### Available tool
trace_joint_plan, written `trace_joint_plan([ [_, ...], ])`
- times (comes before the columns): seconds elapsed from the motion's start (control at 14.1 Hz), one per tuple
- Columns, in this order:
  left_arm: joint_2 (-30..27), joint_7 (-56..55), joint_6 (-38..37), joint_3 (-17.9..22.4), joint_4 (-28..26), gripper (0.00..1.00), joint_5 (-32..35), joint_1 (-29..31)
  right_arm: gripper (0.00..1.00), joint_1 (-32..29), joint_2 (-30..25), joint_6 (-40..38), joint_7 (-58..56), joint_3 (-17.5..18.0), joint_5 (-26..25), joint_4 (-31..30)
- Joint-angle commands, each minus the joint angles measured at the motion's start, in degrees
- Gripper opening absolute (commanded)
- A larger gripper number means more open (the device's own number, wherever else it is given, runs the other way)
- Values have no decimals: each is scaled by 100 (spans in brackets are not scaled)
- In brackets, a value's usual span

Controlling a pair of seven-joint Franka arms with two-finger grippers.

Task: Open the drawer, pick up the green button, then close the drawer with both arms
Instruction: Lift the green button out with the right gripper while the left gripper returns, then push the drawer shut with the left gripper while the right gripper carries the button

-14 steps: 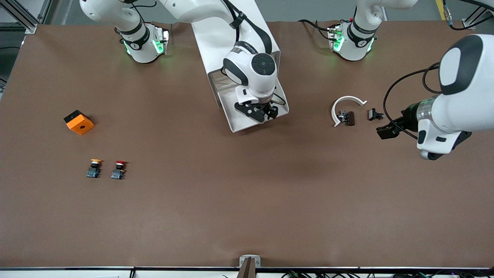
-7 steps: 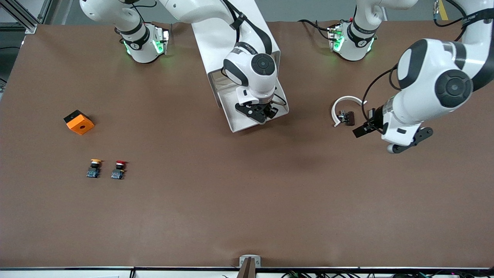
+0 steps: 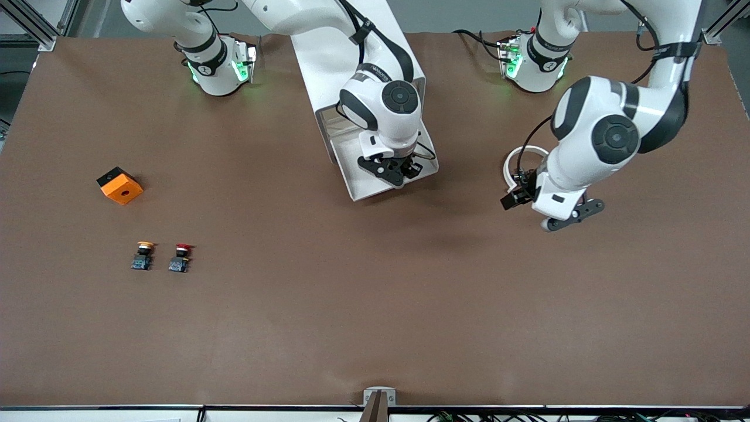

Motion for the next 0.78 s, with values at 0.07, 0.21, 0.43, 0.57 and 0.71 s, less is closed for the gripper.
trace_joint_plan([
  [0.07,63,-281,924,-368,-612,100,107,7,0,-27,61,-109,110,-52,389,486],
  [0.21,116,-291,1355,-482,-876,100,107,7,0,-114,34,-170,57,-53,408,522],
  [0.43,581,-727,1970,-851,-895,100,98,-28,0,-290,-36,-757,-590,-61,399,776],
  [0.57,862,-1387,2340,-975,-869,100,98,-220,0,-500,-115,-1179,-1214,-88,399,908],
  [0.71,1074,-1609,2508,-975,-807,100,98,-501,0,-912,-430,-1330,-1934,-79,408,900],
])
